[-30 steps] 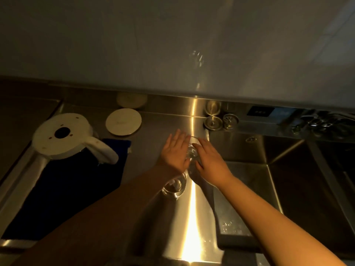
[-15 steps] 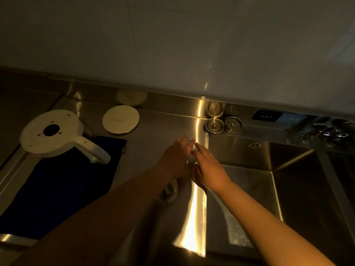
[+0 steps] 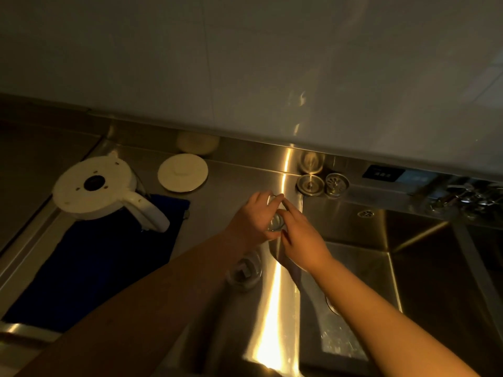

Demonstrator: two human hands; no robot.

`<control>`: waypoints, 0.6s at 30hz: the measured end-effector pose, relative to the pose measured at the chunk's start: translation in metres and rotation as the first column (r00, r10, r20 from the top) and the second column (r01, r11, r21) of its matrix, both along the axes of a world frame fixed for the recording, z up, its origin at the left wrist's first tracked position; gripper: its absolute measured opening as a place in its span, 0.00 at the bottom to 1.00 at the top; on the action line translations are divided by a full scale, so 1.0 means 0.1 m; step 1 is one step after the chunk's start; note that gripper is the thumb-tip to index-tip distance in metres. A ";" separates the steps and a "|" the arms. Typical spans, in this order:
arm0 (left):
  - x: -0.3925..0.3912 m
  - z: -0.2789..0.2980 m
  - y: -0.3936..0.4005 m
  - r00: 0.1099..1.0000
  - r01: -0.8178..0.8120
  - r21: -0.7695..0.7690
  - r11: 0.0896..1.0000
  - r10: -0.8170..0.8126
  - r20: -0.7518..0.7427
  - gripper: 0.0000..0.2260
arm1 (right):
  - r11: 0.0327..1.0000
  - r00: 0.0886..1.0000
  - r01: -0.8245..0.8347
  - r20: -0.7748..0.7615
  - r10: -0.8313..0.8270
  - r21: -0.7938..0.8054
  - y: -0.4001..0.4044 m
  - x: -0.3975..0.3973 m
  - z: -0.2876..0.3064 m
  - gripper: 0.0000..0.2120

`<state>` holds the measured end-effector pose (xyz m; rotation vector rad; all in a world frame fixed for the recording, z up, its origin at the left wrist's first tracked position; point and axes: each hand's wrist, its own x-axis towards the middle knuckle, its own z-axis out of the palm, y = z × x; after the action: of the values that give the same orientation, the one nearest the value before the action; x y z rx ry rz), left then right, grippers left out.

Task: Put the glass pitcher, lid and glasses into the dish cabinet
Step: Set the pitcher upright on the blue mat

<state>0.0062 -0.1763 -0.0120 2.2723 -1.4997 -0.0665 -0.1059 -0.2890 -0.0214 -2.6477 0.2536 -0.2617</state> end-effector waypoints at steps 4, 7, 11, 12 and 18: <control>0.08 0.17 0.19 0.997 -0.062 0.054 0.997 0.064 -0.036 0.37 | 0.999 0.999 -0.032 0.038 0.032 -0.019 0.21 0.08 0.15 0.27; 0.15 0.25 0.47 0.997 -0.072 0.038 0.997 0.073 -0.030 0.36 | 0.997 0.995 -0.073 0.058 0.075 -0.032 0.40 0.18 0.20 0.29; 0.23 0.35 0.93 0.993 -0.117 0.032 0.993 0.116 0.013 0.36 | 0.992 0.989 -0.123 0.078 0.126 -0.038 0.79 0.34 0.28 0.31; 0.25 0.39 1.06 0.992 -0.127 0.032 0.991 0.127 0.018 0.37 | 0.990 0.988 -0.132 0.078 0.136 -0.047 0.92 0.38 0.30 0.32; 0.37 0.36 1.93 0.989 -0.150 0.070 0.986 0.149 0.017 0.37 | 0.986 0.979 -0.164 0.117 0.166 -0.031 1.74 0.58 0.20 0.32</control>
<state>0.0431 0.0164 0.0235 2.4381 -1.3478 -0.0639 -0.0480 -0.1150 -0.0013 -2.6429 -0.0080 -0.3681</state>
